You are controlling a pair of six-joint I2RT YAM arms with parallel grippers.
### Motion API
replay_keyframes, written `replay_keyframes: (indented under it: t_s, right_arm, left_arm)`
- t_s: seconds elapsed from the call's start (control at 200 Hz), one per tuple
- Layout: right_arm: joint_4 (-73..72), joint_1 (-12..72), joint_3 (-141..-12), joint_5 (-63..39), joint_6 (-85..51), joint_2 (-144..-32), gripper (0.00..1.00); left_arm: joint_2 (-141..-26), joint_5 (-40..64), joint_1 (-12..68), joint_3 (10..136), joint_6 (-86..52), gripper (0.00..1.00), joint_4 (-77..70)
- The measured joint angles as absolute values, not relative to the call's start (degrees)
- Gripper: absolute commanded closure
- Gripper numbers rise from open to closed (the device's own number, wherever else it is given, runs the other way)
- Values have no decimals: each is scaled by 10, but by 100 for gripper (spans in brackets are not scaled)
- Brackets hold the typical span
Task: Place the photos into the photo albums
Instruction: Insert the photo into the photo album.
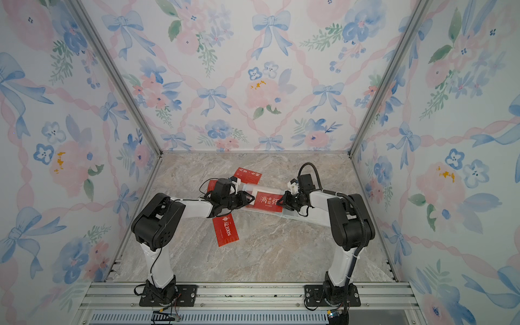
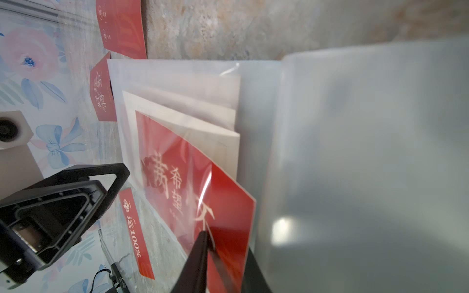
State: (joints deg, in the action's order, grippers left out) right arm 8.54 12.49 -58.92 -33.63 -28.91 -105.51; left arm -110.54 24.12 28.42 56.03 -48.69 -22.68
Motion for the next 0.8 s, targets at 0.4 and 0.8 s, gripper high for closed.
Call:
replay_keyframes:
  t_s: [0.4,0.8]
  right_arm:
    - [178,125,-600,-271,-235,-992,73]
    - [193,133,-605,-248,-223,-1005,86]
  left_arm:
    - [-1105,241,284,556,-487,60,-227]
    - [-1089,241,284,548,-487,60,-227]
